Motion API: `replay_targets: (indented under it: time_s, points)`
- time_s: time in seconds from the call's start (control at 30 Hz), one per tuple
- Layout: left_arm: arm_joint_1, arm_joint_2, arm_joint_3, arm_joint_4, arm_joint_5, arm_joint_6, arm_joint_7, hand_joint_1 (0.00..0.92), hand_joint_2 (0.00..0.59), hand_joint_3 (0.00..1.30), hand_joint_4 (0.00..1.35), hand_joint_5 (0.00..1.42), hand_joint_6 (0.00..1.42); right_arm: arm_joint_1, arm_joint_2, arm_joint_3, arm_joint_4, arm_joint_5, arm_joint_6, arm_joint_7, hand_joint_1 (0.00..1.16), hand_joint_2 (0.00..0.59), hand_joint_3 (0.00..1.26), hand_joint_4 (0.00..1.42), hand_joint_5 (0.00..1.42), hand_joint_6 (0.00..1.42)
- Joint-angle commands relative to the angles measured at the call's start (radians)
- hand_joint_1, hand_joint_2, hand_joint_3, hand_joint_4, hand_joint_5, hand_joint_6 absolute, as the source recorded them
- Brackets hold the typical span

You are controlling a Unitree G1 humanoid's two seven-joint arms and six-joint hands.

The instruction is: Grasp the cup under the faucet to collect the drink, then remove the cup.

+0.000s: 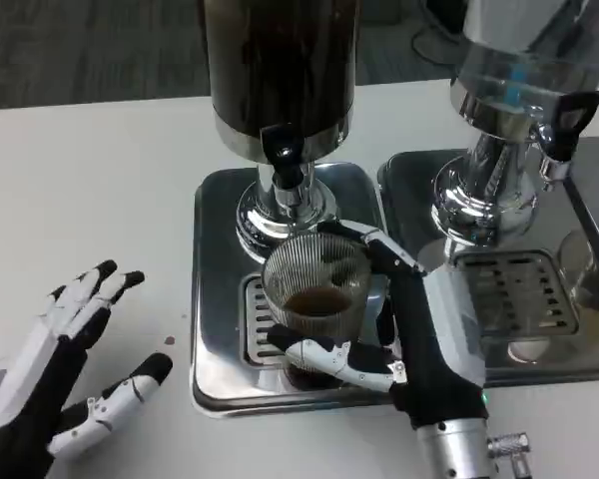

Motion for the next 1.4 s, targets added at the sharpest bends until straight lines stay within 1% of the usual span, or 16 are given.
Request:
replay_targets:
  time_s: [0.03,0.13,0.23,0.27,0.3,0.37,0.4,0.57,0.73,0.9,0.93,1.03,1.13,1.27,1.33,1.4]
  points:
    - [0.031,0.043,0.005,-0.082,0.055,0.068,-0.02,0.0,0.167,0.02,0.0,0.0,0.0,0.023,-0.009,-0.002,-0.076,0.009,-0.024,-0.003,1.01,0.135,0.48,0.6,0.88,1.34]
    - [0.05,0.061,-0.004,-0.131,0.075,0.106,-0.047,0.0,0.159,0.0,0.0,0.0,0.0,0.056,-0.01,-0.011,-0.116,0.027,-0.024,0.003,1.01,0.129,0.49,0.61,0.88,1.34]
    - [0.083,0.067,0.0,-0.181,0.091,0.131,-0.053,0.0,0.155,0.0,0.0,0.0,0.0,0.085,-0.022,-0.015,-0.135,0.051,-0.034,0.028,1.01,0.124,0.49,0.61,0.89,1.34]
    - [0.093,0.068,0.003,-0.194,0.095,0.137,-0.05,0.0,0.155,0.0,0.0,0.0,0.0,0.092,-0.034,-0.009,-0.152,0.027,-0.029,0.025,1.02,0.123,0.49,0.61,0.9,1.34]
    - [0.109,0.068,0.008,-0.21,0.102,0.144,-0.044,0.0,0.153,0.0,0.0,0.0,0.0,0.104,-0.035,-0.007,-0.17,0.028,-0.031,0.029,1.02,0.123,0.49,0.61,0.9,1.34]
    - [0.135,0.071,0.015,-0.232,0.105,0.157,-0.043,0.0,0.151,0.0,0.0,0.0,0.0,0.121,-0.037,-0.005,-0.199,0.029,-0.029,0.037,1.02,0.122,0.5,0.61,0.9,1.34]
    - [0.145,0.07,0.016,-0.243,0.105,0.162,-0.046,0.0,0.15,0.0,0.0,0.0,0.0,0.137,-0.032,-0.009,-0.219,0.054,-0.032,0.049,1.02,0.122,0.5,0.61,0.9,1.34]
    - [0.181,0.076,0.016,-0.275,0.12,0.169,-0.046,0.0,0.146,0.0,0.0,0.0,0.0,0.185,-0.031,-0.01,-0.3,0.078,-0.043,0.086,1.02,0.121,0.5,0.62,0.9,1.34]
    - [0.208,0.083,0.01,-0.318,0.139,0.172,-0.058,0.0,0.146,0.0,0.0,0.0,0.0,0.234,-0.062,0.002,-0.368,0.021,-0.052,0.094,1.02,0.119,0.5,0.61,0.9,1.34]
    - [0.256,0.084,0.026,-0.37,0.147,0.172,-0.05,0.0,0.143,0.0,0.0,0.0,0.0,0.289,-0.064,0.015,-0.405,0.031,-0.064,0.106,1.02,0.119,0.5,0.61,0.9,1.34]
    - [0.268,0.082,0.029,-0.381,0.151,0.171,-0.044,0.0,0.142,0.0,0.0,0.0,0.0,0.292,-0.066,0.013,-0.407,0.038,-0.069,0.108,1.02,0.118,0.5,0.62,0.9,1.34]
    - [0.31,0.067,0.042,-0.415,0.164,0.173,-0.031,0.0,0.141,0.0,0.0,0.0,0.0,0.319,-0.083,0.007,-0.458,0.013,-0.076,0.109,1.01,0.122,0.5,0.62,0.9,1.34]
    - [0.35,0.048,0.048,-0.448,0.178,0.181,-0.022,0.0,0.141,0.0,0.0,0.0,0.0,0.368,-0.09,0.027,-0.51,-0.009,-0.078,0.114,1.01,0.124,0.51,0.62,0.9,1.34]
    - [0.412,0.021,0.044,-0.495,0.201,0.193,-0.024,0.0,0.14,0.0,0.0,0.0,0.0,0.397,-0.095,0.034,-0.531,0.01,-0.081,0.137,1.01,0.121,0.51,0.62,0.9,1.34]
    - [0.446,0.008,0.047,-0.522,0.22,0.199,-0.015,0.0,0.14,0.0,0.0,0.0,0.0,0.436,-0.115,0.035,-0.563,0.002,-0.101,0.141,1.01,0.119,0.51,0.62,0.91,1.34]
    - [0.477,-0.001,0.066,-0.551,0.231,0.2,0.0,0.0,0.14,0.0,0.0,0.0,0.0,0.463,-0.124,0.038,-0.589,-0.009,-0.104,0.148,1.01,0.117,0.51,0.62,0.91,1.34]
